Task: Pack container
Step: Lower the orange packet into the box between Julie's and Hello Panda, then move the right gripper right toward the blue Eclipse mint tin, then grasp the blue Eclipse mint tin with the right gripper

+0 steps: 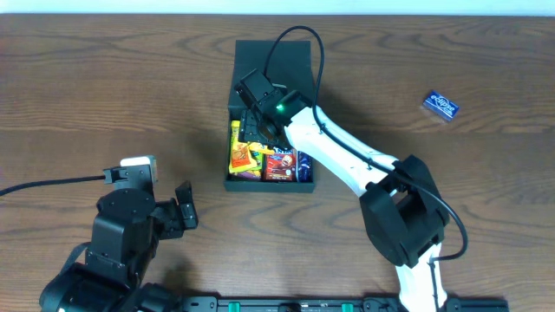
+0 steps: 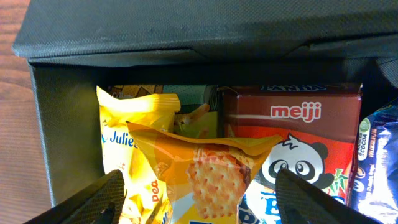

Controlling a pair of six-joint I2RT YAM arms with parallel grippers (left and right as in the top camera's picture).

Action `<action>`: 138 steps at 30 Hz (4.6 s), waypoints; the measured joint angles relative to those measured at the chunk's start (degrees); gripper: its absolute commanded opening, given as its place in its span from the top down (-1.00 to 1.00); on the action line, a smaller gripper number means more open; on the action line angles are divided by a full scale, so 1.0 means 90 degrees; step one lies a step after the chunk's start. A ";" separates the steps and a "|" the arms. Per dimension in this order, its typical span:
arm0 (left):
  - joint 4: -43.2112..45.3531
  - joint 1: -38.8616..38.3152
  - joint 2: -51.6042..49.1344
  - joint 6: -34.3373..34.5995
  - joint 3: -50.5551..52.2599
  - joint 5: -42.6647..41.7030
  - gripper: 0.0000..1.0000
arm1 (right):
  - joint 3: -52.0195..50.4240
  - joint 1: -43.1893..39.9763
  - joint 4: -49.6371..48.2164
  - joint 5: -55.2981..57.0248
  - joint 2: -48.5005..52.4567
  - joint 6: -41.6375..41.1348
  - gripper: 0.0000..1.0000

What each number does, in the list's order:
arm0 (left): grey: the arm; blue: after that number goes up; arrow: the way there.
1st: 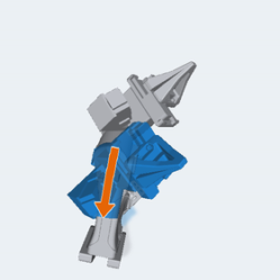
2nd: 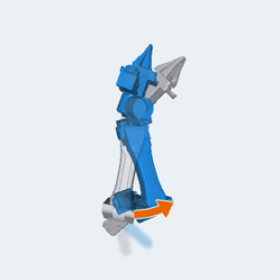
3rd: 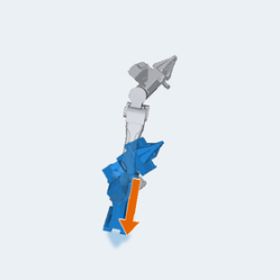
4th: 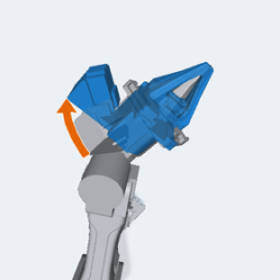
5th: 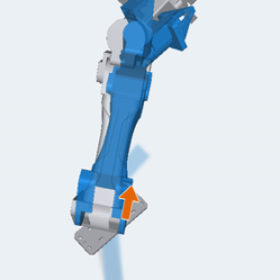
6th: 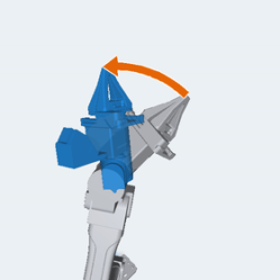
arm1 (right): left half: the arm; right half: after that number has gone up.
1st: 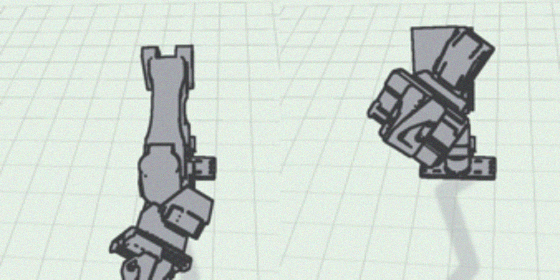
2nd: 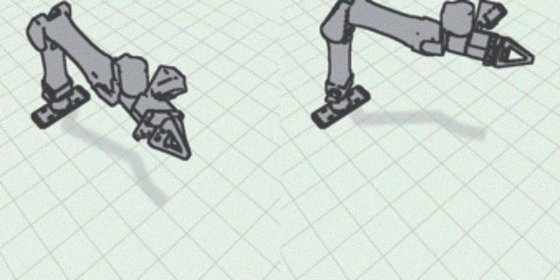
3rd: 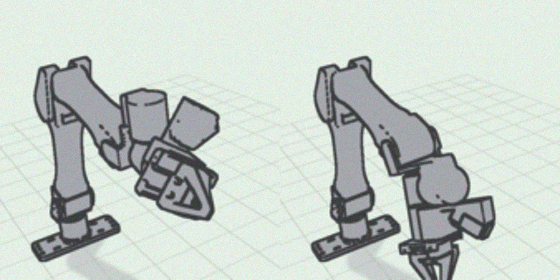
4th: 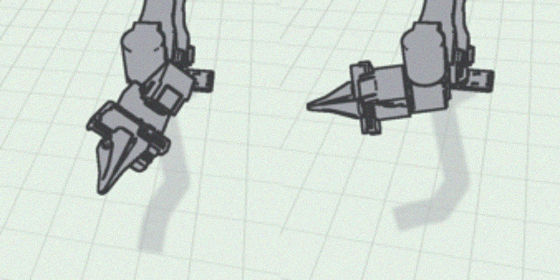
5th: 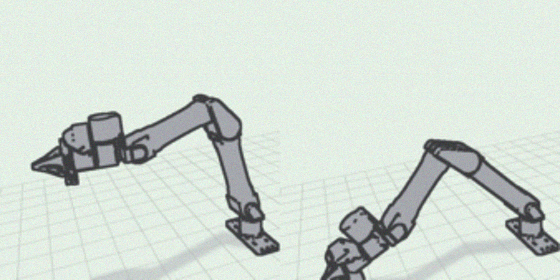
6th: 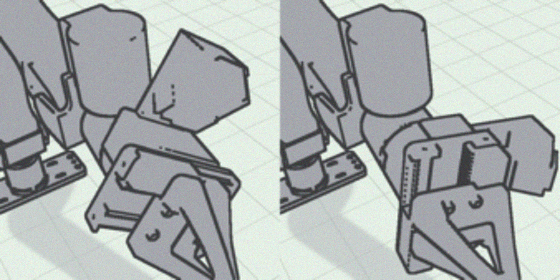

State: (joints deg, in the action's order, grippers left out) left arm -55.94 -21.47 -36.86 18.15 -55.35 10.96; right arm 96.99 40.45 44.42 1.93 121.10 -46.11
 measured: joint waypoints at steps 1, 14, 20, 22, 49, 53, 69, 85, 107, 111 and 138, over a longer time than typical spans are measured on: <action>0.0000 0.0000 0.0000 0.0000 0.0002 0.0000 -0.91 | 0.0000 0.0000 0.0015 0.0000 0.0000 0.0007 -0.60; 0.0000 0.0000 0.0000 0.0000 0.0002 0.0000 -0.91 | 0.0000 0.0000 0.0396 0.0005 -0.0755 0.0476 -0.07; 0.0000 0.0000 0.0000 0.0000 0.0002 0.0000 -0.91 | 0.0000 0.0000 0.0272 0.0002 -0.1268 0.0644 0.97; 0.0000 0.0000 0.0000 0.0000 0.0002 0.0000 -0.90 | 0.0000 0.0000 0.0267 0.0000 -0.1275 0.0755 0.97; 0.0000 0.0000 0.0000 0.0000 0.0002 0.0000 -0.91 | -0.0005 -0.0005 -0.0068 0.0024 -0.0058 0.1790 0.97; 0.0000 0.0000 0.0000 0.0000 0.0002 0.0000 -0.90 | -0.0005 -0.0005 -0.0097 0.0024 -0.0044 0.1906 0.98; 0.0000 0.0000 0.0000 0.0000 0.0002 0.0000 -0.90 | 0.0005 -0.0051 -0.0134 0.0027 -0.0202 0.2001 0.97; 0.0000 0.0000 0.0000 0.0000 0.0002 0.0000 -0.90 | 0.0163 -0.1780 0.0260 0.0061 -0.1724 0.2329 0.97; 0.0000 0.0000 0.0000 0.0000 0.0002 0.0000 -0.90 | 0.0160 -0.4877 -0.0117 0.0546 -0.1661 0.5508 0.14; 0.0000 0.0000 0.0000 0.0000 0.0002 0.0000 -0.91 | 0.0158 -0.5253 -0.0121 -0.0189 -0.1496 0.6827 -0.15; 0.0000 0.0000 0.0000 0.0000 0.0002 0.0000 -0.90 | 0.0155 -0.6261 -0.0542 -0.1634 0.0707 0.9202 -0.64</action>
State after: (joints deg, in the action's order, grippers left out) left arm -55.94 -21.47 -36.86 18.15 -55.33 10.96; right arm 98.39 -15.90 39.55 -12.78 127.46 36.71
